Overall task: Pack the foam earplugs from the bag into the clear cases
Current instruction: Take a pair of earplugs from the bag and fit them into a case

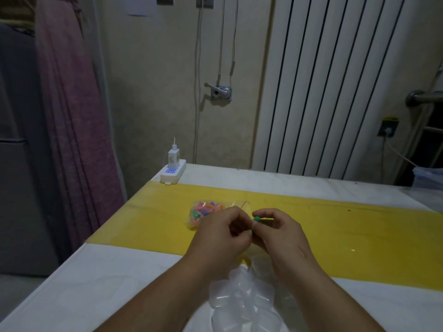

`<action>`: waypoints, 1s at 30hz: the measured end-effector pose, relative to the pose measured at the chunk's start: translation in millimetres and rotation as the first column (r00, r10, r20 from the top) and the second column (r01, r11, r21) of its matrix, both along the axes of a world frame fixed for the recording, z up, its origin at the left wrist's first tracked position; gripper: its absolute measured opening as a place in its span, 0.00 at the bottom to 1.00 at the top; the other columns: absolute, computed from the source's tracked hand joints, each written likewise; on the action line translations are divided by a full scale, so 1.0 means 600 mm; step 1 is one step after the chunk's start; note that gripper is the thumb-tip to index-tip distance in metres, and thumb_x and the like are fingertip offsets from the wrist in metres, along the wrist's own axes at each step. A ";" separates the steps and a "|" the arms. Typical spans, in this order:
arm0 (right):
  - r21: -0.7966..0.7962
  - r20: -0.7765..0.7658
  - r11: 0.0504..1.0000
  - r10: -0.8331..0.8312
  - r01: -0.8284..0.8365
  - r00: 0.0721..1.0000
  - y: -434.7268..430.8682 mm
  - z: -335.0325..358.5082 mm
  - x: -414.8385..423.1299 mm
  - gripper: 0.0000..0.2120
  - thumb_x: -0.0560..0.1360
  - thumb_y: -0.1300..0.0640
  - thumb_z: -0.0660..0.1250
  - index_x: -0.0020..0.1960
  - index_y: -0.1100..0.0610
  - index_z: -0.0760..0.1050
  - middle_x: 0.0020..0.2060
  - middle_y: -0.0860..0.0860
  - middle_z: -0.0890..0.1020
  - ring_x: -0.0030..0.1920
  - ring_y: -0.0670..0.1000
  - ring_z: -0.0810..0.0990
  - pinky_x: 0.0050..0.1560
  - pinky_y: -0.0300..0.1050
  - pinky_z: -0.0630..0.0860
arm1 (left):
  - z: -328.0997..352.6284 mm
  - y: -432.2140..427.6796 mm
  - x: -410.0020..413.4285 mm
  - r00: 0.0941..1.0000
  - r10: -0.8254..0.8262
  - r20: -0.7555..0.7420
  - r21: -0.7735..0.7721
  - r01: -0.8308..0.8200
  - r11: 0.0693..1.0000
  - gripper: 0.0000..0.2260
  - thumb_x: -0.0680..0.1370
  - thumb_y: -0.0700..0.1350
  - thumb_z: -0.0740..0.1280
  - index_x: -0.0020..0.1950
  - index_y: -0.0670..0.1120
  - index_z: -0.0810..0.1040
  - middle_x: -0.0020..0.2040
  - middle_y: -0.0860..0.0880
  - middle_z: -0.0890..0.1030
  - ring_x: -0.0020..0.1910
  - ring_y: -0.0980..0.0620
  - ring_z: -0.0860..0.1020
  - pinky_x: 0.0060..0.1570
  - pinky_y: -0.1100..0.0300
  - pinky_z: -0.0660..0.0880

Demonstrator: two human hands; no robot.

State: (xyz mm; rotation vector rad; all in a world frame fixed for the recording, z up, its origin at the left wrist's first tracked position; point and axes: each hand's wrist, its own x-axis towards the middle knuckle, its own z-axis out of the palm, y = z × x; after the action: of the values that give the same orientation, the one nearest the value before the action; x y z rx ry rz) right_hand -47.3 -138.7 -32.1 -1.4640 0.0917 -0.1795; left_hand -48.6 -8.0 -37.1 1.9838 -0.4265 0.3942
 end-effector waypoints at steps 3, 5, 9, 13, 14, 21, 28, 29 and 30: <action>0.046 0.020 0.998 -0.048 0.047 0.999 -0.006 0.011 0.000 0.06 0.73 0.70 0.69 0.44 0.61 0.77 0.36 0.60 0.82 0.34 0.52 0.83 0.43 0.46 0.81 | 0.005 0.004 0.004 0.998 0.052 -0.026 -0.095 -0.054 0.994 0.13 0.71 0.34 0.71 0.39 0.53 0.77 0.34 0.55 0.80 0.35 0.64 0.78 0.38 0.72 0.73; 0.049 0.056 0.996 -0.073 0.071 0.996 -0.019 0.021 -0.003 0.05 0.72 0.69 0.69 0.41 0.60 0.77 0.38 0.59 0.82 0.35 0.52 0.81 0.42 0.48 0.80 | 0.008 0.010 0.007 0.995 0.051 -0.083 -0.200 -0.067 0.978 0.11 0.71 0.34 0.71 0.40 0.51 0.78 0.36 0.53 0.81 0.36 0.60 0.79 0.38 0.65 0.76; -0.099 0.067 0.995 0.028 -0.021 0.997 -0.024 0.027 -0.014 0.07 0.70 0.70 0.71 0.39 0.60 0.79 0.38 0.56 0.83 0.36 0.51 0.80 0.37 0.44 0.78 | 0.011 0.019 0.008 0.978 -0.019 -0.207 -0.405 -0.068 0.912 0.08 0.73 0.32 0.70 0.43 0.45 0.79 0.38 0.46 0.81 0.32 0.54 0.78 0.32 0.57 0.75; -0.197 0.047 0.977 0.093 -0.082 0.995 -0.012 0.020 -0.018 0.08 0.72 0.70 0.70 0.43 0.59 0.81 0.34 0.53 0.83 0.31 0.46 0.81 0.34 0.38 0.79 | 0.014 0.026 0.011 0.973 -0.021 -0.230 -0.430 -0.082 0.899 0.05 0.74 0.35 0.71 0.46 0.43 0.80 0.36 0.47 0.80 0.32 0.53 0.74 0.28 0.61 0.73; -0.223 0.053 0.971 0.105 -0.091 0.993 -0.012 0.018 -0.017 0.08 0.72 0.70 0.70 0.45 0.58 0.81 0.33 0.52 0.83 0.32 0.46 0.81 0.35 0.39 0.79 | 0.014 0.027 0.011 0.971 -0.026 -0.239 -0.429 -0.081 0.899 0.05 0.74 0.35 0.70 0.46 0.43 0.80 0.36 0.48 0.80 0.32 0.53 0.74 0.28 0.61 0.73; -0.167 0.061 0.975 0.159 -0.147 0.985 -0.009 0.013 -0.016 0.13 0.74 0.72 0.68 0.50 0.55 0.80 0.33 0.53 0.81 0.33 0.50 0.82 0.42 0.47 0.83 | 0.018 0.023 0.007 0.958 -0.064 -0.279 -0.418 -0.062 0.906 0.04 0.74 0.33 0.69 0.44 0.42 0.80 0.29 0.54 0.78 0.28 0.56 0.72 0.27 0.61 0.70; -0.157 0.073 0.977 0.157 -0.144 0.985 -0.006 0.008 -0.014 0.05 0.72 0.68 0.71 0.42 0.59 0.81 0.35 0.57 0.84 0.35 0.53 0.83 0.40 0.47 0.82 | 0.020 0.023 0.004 0.953 -0.055 -0.297 -0.396 -0.070 0.915 0.04 0.74 0.34 0.70 0.45 0.42 0.80 0.33 0.51 0.80 0.29 0.57 0.74 0.28 0.62 0.70; -0.149 0.074 0.978 0.156 -0.144 0.985 -0.005 0.008 -0.014 0.06 0.72 0.68 0.71 0.43 0.59 0.80 0.35 0.56 0.84 0.35 0.53 0.83 0.40 0.47 0.82 | 0.020 0.023 0.006 0.953 -0.055 -0.297 -0.397 -0.071 0.915 0.04 0.74 0.34 0.70 0.45 0.42 0.80 0.34 0.51 0.80 0.29 0.58 0.74 0.28 0.62 0.71; -0.143 0.075 0.979 0.159 -0.147 0.984 -0.005 0.008 -0.014 0.07 0.72 0.69 0.71 0.44 0.58 0.81 0.35 0.56 0.84 0.35 0.53 0.83 0.40 0.46 0.82 | 0.020 0.023 0.006 0.953 -0.049 -0.298 -0.391 -0.075 0.918 0.04 0.74 0.35 0.71 0.45 0.42 0.80 0.35 0.51 0.80 0.29 0.59 0.75 0.28 0.62 0.71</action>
State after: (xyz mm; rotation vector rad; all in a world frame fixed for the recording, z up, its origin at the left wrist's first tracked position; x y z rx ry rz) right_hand -56.0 -141.6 -27.1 -1.5913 -0.1059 -0.1251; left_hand -45.2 5.8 -24.9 1.6106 -0.1220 0.1604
